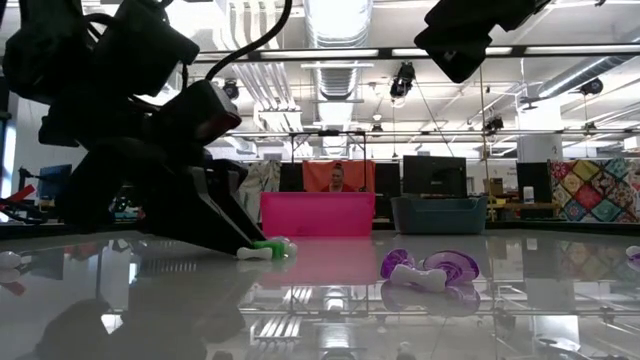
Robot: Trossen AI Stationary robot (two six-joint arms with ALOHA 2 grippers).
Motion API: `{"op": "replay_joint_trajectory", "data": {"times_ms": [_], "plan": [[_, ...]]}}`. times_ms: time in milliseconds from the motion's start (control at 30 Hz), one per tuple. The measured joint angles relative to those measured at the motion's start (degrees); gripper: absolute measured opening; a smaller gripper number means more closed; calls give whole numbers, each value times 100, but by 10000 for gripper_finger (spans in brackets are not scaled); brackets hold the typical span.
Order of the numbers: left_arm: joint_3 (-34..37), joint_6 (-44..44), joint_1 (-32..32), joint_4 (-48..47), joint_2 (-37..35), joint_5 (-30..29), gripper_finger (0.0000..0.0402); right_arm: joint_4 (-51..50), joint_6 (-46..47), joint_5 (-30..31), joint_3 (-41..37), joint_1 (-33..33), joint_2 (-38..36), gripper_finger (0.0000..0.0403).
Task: Sort Halloween decoration
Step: Put the green skeleton toy into the blue bin
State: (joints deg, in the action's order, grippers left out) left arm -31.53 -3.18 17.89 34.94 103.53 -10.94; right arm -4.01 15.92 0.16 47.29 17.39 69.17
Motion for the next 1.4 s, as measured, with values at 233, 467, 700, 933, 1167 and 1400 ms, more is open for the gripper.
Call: {"op": "replay_joint_trajectory", "data": {"times_ms": [233,467,700,933,1167,1400], "plan": [[-1,73,7,-39,-17,42,97,0,-1,148,-2,-2,2,98],[-2,98,7,-50,-17,52,59,0,-1,155,-4,-2,2,98],[0,98,7,-84,-47,53,39,0,-2,157,-4,-2,2,98],[14,125,-4,-322,-240,-45,38,0,-2,160,-7,-2,2,98],[20,127,-4,-803,-642,-66,38,2,0,174,-7,-2,2,98],[24,145,-2,-970,-1015,-112,38,4,-20,751,-16,-2,4,98]]}}
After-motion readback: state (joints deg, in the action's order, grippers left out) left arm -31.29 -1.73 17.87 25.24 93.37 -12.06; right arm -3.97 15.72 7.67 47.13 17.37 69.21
